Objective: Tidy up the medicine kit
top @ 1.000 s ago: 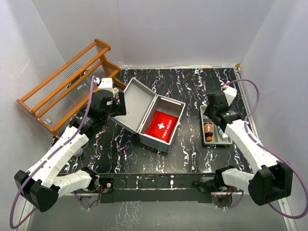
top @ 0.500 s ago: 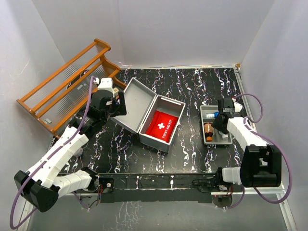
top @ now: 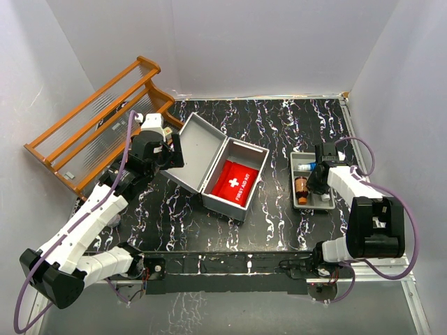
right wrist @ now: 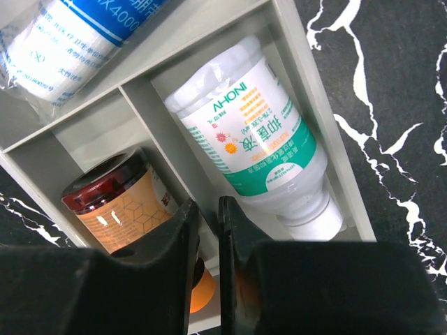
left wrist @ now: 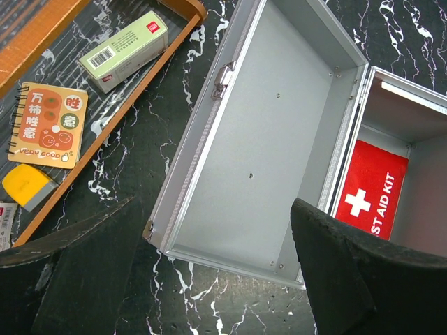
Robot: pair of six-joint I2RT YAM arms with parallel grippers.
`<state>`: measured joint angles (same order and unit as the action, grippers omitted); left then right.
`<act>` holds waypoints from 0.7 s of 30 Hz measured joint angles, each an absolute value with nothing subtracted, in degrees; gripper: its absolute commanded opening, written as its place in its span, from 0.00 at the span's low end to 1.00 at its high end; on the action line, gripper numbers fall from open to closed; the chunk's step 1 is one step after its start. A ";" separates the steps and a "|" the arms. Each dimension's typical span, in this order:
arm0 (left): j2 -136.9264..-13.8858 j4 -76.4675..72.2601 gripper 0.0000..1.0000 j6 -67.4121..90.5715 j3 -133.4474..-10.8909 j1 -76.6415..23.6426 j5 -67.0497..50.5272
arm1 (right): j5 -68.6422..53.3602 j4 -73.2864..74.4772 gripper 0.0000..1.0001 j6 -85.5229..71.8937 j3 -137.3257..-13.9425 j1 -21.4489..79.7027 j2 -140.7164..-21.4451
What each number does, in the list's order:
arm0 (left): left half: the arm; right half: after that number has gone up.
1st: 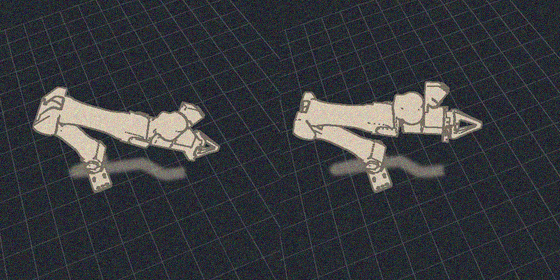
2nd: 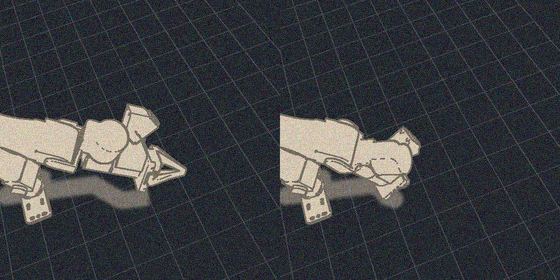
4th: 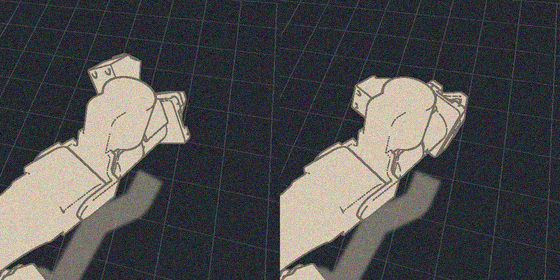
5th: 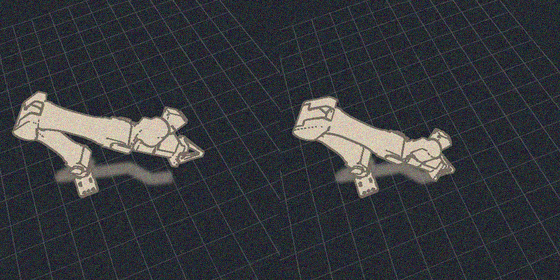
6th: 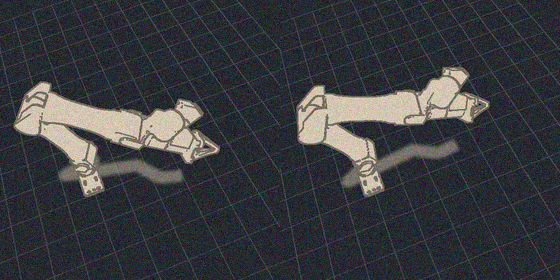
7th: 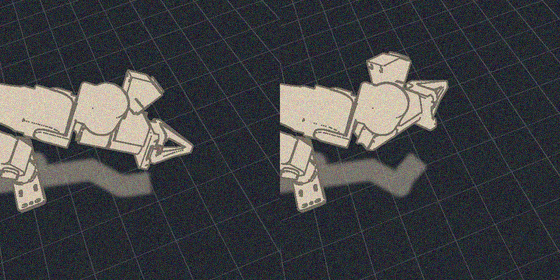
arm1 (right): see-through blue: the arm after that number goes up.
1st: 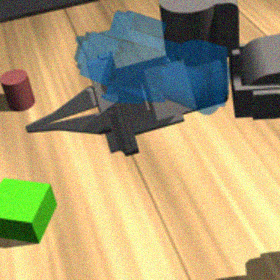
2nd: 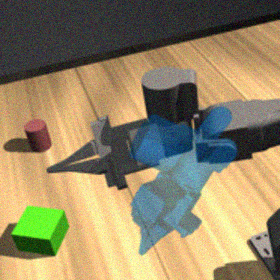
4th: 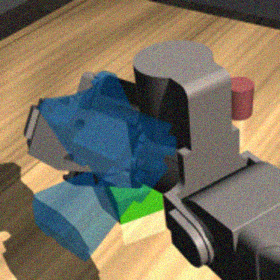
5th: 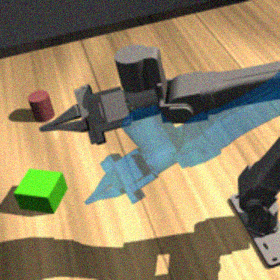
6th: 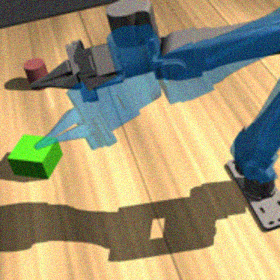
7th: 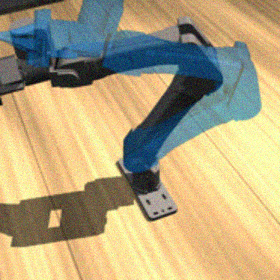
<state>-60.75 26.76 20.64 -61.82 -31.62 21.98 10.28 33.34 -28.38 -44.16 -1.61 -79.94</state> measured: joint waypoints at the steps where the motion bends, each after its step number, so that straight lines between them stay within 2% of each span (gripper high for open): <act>1: -60.73 26.83 0.85 20.64 -61.82 -31.62 21.98 | 10.00 33.30 0.16 -28.27 -44.27 -1.61 -80.03; 6: -60.71 26.92 0.85 20.64 -61.82 -31.57 21.98 | 9.15 33.15 0.23 -28.01 -45.17 -1.61 -81.71; 13: -60.71 26.92 0.85 20.69 -61.82 -31.55 21.93 | 8.32 33.06 0.23 -27.07 -46.78 -1.54 -84.93; 16: -60.71 26.92 0.85 20.73 -61.82 -31.51 21.91 | 8.21 33.04 0.18 -26.87 -47.42 -1.34 -85.73; 21: -60.71 26.92 0.85 20.80 -61.82 -31.38 21.87 | 8.23 32.53 0.00 -25.69 -48.25 -0.60 -87.15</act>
